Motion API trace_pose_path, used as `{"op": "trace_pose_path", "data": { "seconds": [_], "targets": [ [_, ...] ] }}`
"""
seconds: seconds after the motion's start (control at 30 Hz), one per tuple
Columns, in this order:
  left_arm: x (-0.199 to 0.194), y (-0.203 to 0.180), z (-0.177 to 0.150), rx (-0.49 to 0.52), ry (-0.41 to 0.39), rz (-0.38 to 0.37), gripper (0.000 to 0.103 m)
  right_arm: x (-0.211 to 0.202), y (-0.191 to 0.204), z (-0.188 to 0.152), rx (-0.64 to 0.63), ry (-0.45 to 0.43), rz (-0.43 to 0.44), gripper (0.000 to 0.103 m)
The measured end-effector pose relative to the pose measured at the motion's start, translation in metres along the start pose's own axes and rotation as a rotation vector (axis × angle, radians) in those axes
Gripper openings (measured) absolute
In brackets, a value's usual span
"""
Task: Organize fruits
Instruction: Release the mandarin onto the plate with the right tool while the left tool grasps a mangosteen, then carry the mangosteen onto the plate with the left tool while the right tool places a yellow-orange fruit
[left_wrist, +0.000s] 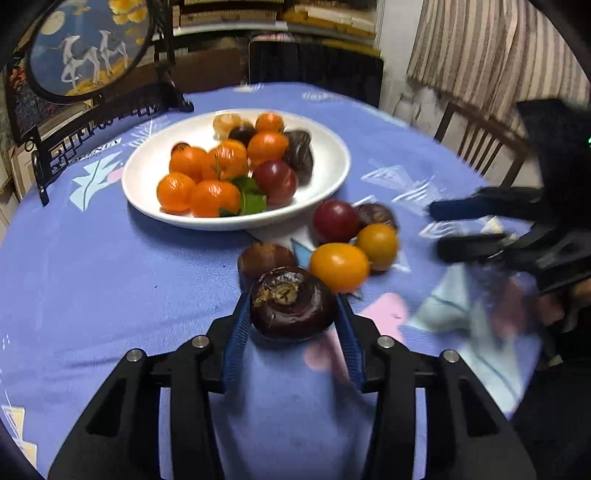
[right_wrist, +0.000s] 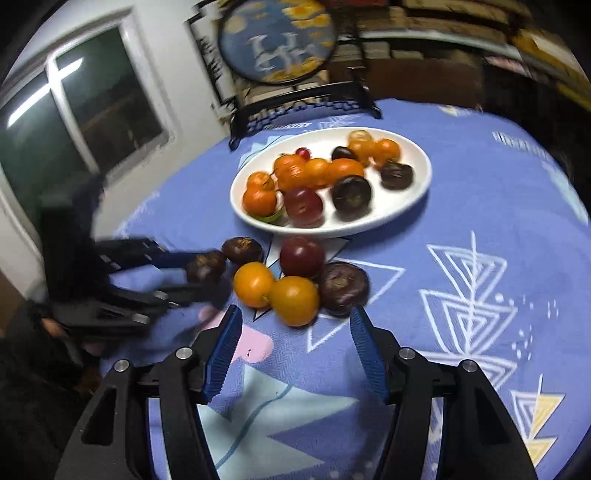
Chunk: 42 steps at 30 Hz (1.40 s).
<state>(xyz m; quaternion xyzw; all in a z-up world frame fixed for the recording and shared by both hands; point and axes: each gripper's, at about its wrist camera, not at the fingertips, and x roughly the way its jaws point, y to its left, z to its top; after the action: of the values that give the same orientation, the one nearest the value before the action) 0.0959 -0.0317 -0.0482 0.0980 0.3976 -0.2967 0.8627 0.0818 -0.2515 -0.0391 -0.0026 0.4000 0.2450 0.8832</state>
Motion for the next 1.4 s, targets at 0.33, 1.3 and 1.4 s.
{"op": "trace_pose_path", "data": {
  "seconds": [0.33, 1.3, 1.4],
  "targets": [
    [-0.027, 0.011, -0.021, -0.052, -0.023, 0.002, 0.044, 0.046, 0.028, 0.006, -0.179, 0.111, -0.081, 0.035],
    [0.022, 0.065, 0.116, -0.118, -0.096, 0.05, 0.044, 0.043, -0.043, 0.137, 0.047, -0.027, 0.009, 0.035],
    [0.053, 0.082, 0.134, -0.17, -0.063, 0.08, 0.044, 0.071, -0.063, 0.151, 0.079, -0.02, -0.052, 0.036]
  ]
}}
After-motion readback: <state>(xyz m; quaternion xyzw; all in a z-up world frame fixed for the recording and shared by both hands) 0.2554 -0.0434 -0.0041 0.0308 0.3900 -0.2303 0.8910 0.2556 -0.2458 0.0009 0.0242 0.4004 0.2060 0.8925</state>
